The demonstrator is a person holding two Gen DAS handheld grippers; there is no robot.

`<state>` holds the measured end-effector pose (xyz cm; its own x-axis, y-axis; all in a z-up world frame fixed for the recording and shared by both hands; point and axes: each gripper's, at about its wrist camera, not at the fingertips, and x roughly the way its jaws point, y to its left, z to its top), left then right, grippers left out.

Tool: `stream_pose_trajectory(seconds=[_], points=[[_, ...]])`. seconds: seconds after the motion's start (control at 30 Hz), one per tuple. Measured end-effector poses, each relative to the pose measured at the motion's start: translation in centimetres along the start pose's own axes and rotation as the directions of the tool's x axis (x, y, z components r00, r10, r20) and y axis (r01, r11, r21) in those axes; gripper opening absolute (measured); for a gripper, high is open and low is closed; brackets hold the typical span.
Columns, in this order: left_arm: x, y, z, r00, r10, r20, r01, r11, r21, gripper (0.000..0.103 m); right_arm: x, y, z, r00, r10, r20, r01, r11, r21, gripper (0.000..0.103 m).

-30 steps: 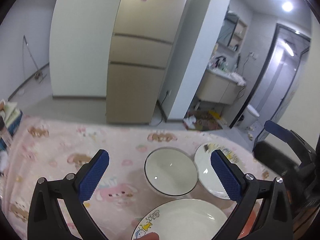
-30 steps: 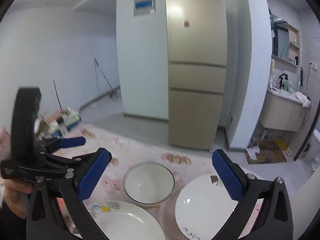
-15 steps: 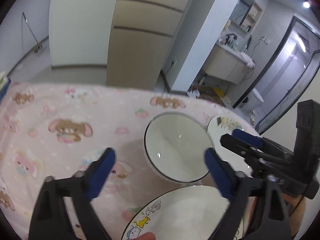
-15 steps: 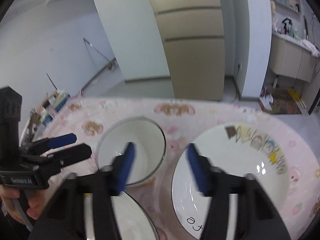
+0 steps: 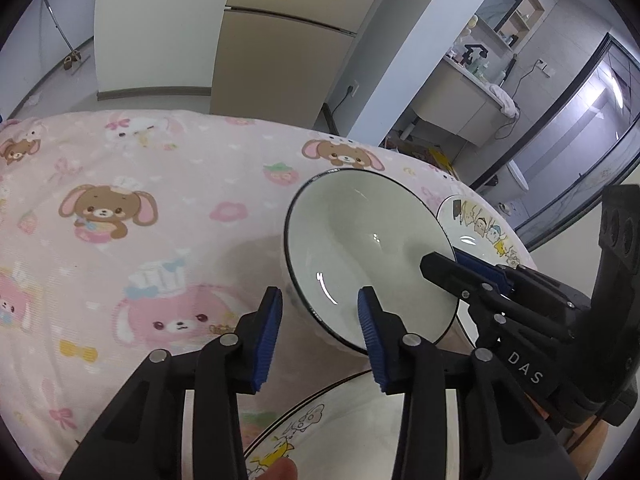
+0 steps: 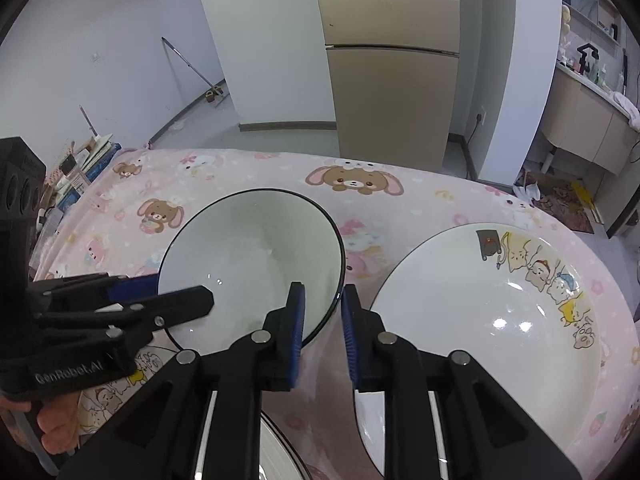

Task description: Organize plates and bowls

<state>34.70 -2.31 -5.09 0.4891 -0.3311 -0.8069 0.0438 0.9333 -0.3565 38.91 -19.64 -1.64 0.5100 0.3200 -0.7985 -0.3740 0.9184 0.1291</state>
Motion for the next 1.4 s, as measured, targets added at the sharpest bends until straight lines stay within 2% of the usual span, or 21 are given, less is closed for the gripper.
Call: stream_pose_trajectory(seconds=[0.2, 0.33, 0.43, 0.5, 0.57, 0.63, 0.7, 0.87, 0.97, 1.0, 1.1, 1.27, 1.33, 1.4], points=[[0.3, 0.2, 0.0, 0.999, 0.048, 0.005, -0.048, 0.999, -0.005, 0.042, 0.0, 0.6, 0.1, 0.999, 0.043, -0.014, -0.044, 0.999, -0.017, 0.019], [0.4, 0.3, 0.1, 0.999, 0.045, 0.01, -0.045, 0.999, -0.005, 0.042, 0.8, 0.8, 0.1, 0.996, 0.077, -0.049, -0.078, 0.997, -0.024, 0.031], [0.5, 0.2, 0.2, 0.998, 0.053, 0.019, -0.053, 0.999, -0.001, 0.042, 1.2, 0.7, 0.1, 0.993, 0.095, -0.068, -0.096, 0.995, -0.016, 0.035], [0.4, 0.2, 0.0, 0.997, 0.068, 0.036, -0.068, 0.998, 0.005, 0.037, 1.2, 0.9, 0.1, 0.995, 0.081, -0.066, -0.082, 0.996, -0.024, 0.032], [0.1, 0.0, -0.1, 0.994, 0.092, 0.057, -0.093, 0.995, 0.02, 0.029, 1.0, 1.5, 0.0, 0.999, 0.011, -0.043, -0.014, 0.998, -0.061, 0.021], [-0.5, -0.5, -0.1, 0.986, 0.132, 0.096, -0.137, 0.989, 0.047, 0.019, 0.8, 2.1, -0.1, 0.998, -0.051, -0.027, 0.048, 0.994, -0.1, 0.015], [-1.2, -0.7, -0.1, 0.981, 0.144, 0.132, -0.152, 0.987, 0.055, 0.018, 0.3, 2.0, -0.1, 0.999, -0.041, 0.003, 0.041, 0.995, -0.096, 0.013], [-2.3, -0.8, 0.2, 0.978, 0.115, 0.175, -0.126, 0.99, 0.057, 0.018, -1.9, 1.3, 0.5, 0.995, 0.003, 0.097, 0.002, 0.998, -0.057, 0.012], [-3.7, -0.9, 0.4, 0.974, 0.089, 0.207, -0.101, 0.994, 0.047, 0.018, -3.2, 1.6, 0.9, 0.989, -0.001, 0.145, 0.01, 0.998, -0.059, 0.011], [-4.3, -1.1, 0.4, 0.971, 0.081, 0.224, -0.094, 0.994, 0.049, 0.017, -3.6, 2.0, 0.9, 0.986, -0.027, 0.166, 0.039, 0.997, -0.068, 0.01], [-6.5, -1.7, 0.3, 0.951, 0.113, 0.289, -0.138, 0.988, 0.069, 0.016, -5.4, 3.9, 1.2, 0.965, -0.076, 0.251, 0.102, 0.99, -0.095, 0.01], [-10.5, -2.0, 0.4, 0.93, 0.07, 0.361, -0.099, 0.993, 0.062, 0.014, -9.8, 6.3, 1.8, 0.914, -0.086, 0.397, 0.145, 0.982, -0.122, 0.01], [-12.6, -2.4, 0.3, 0.915, 0.068, 0.397, -0.093, 0.995, 0.045, 0.013, -11.6, 7.2, 1.9, 0.893, -0.077, 0.444, 0.147, 0.981, -0.125, 0.01], [-15.2, -3.2, -0.1, 0.89, 0.069, 0.45, -0.104, 0.993, 0.055, 0.013, -13.6, 7.9, 2.0, 0.872, -0.061, 0.485, 0.139, 0.982, -0.126, 0.01]])
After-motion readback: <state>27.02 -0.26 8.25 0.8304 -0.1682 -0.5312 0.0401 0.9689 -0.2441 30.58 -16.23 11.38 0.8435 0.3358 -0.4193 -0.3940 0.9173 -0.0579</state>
